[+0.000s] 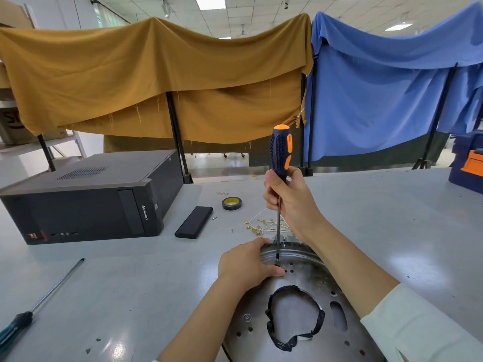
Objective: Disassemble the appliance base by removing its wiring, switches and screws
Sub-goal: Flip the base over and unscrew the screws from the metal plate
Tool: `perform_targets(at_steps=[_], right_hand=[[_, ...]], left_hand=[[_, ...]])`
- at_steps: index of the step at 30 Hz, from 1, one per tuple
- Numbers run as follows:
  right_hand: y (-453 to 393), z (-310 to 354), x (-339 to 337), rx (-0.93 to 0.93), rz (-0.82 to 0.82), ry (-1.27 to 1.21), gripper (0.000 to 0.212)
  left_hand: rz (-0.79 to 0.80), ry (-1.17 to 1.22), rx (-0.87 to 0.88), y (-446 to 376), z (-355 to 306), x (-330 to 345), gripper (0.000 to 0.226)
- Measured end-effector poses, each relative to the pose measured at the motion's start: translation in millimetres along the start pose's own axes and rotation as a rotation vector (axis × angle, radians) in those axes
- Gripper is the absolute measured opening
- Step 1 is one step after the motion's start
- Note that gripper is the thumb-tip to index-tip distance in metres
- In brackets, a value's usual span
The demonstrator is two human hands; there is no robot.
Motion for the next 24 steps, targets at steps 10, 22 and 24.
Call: perform_targets(at_steps=[10, 22, 24], right_hand=[[-0.3, -1.1, -1.0, 0.018, 0.006, 0.021, 0.042], [3.1, -2.3, -8.1, -0.047, -0.096, -0.063, 0.034], [4.8, -1.6, -8.3, -0.058, -0.094, -0.077, 0.034]], left_hand=[[0.019, 0.010, 0.002, 2.2, -0.4, -0.8, 0.068], [0.040, 0.099, 0.073, 8.0, -1.6, -4.0, 0.038], [0.041, 0.117, 0.047, 6.4, -0.8, -4.6, 0.034]])
Point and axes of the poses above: each hand's wrist, its own y-axis away from the middle knuckle, its own x-axis out of the palm, z = x × y, the point moved 4 cm from there along -y, towards the middle knuckle, and after that the axes turned 15 degrees about -x, right-handed, at the moved point
